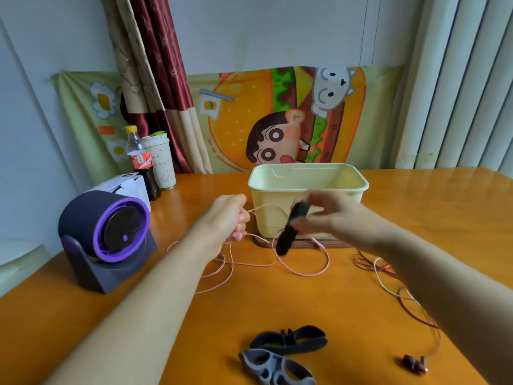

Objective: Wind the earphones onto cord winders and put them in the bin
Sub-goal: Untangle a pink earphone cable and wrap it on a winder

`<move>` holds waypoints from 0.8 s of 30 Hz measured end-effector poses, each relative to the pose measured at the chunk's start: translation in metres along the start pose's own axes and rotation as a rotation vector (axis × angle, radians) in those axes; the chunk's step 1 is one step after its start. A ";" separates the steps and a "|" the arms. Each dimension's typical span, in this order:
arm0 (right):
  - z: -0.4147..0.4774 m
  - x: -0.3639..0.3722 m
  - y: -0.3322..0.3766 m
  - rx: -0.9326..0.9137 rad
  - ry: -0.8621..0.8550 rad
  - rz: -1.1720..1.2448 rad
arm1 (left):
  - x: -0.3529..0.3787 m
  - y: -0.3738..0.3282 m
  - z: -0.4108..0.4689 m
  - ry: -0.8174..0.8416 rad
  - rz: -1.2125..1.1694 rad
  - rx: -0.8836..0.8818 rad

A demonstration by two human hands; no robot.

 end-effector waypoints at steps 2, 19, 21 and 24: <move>0.003 -0.024 0.013 -0.057 -0.161 0.326 | 0.020 -0.002 0.002 0.085 0.023 0.007; 0.031 -0.031 -0.013 -0.151 -0.192 0.204 | 0.061 -0.044 0.017 0.380 -0.462 0.104; 0.032 -0.014 -0.017 -0.139 -0.073 -0.003 | 0.068 -0.041 0.016 0.414 -0.423 0.083; 0.031 -0.003 -0.013 -0.161 -0.051 -0.087 | 0.076 -0.038 0.010 0.480 -0.335 0.068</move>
Point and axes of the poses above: each hand's wrist, its own z-axis towards the middle knuckle, its own x-axis out of the palm, y = z × x, the point moved 10 cm from there along z, towards the middle knuckle, and after that the axes turned 10 degrees about -x, right-handed, at the moved point
